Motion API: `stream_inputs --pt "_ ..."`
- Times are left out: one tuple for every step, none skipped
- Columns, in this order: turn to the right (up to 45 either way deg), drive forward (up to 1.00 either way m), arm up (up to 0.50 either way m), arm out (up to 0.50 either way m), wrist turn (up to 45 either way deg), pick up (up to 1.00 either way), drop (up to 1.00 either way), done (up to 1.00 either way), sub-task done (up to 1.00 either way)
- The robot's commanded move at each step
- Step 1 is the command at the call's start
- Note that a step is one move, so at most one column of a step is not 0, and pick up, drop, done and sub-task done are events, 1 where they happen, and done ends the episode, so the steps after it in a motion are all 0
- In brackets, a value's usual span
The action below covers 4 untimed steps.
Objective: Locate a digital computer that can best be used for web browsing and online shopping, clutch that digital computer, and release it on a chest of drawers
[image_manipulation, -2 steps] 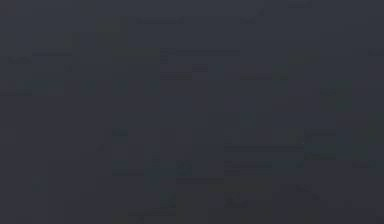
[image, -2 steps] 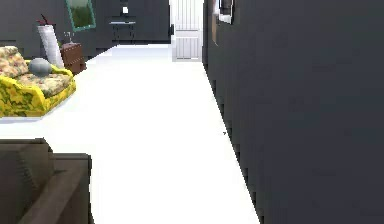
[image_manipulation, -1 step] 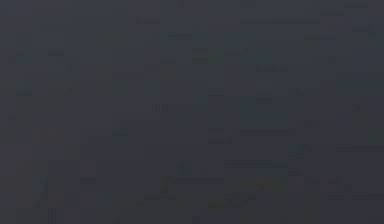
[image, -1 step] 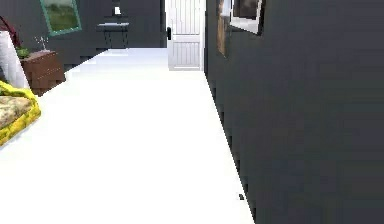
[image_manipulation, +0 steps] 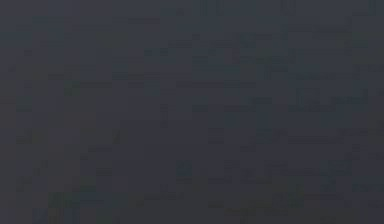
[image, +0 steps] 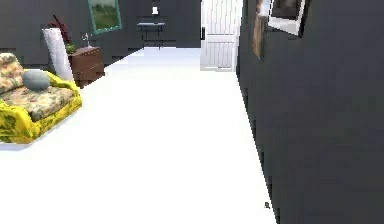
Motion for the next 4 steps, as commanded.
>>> stream_inputs --pt "0.0 0.2 0.0 0.0 0.0 0.0 0.0 0.0 0.0" --pt "0.0 1.0 0.0 0.0 0.0 0.0 0.0 0.0 0.0" --pt "0.0 1.0 0.0 0.0 0.0 0.0 0.0 0.0 0.0" --pt "-3.0 0.0 0.0 0.0 0.0 0.0 0.0 0.0 0.0"
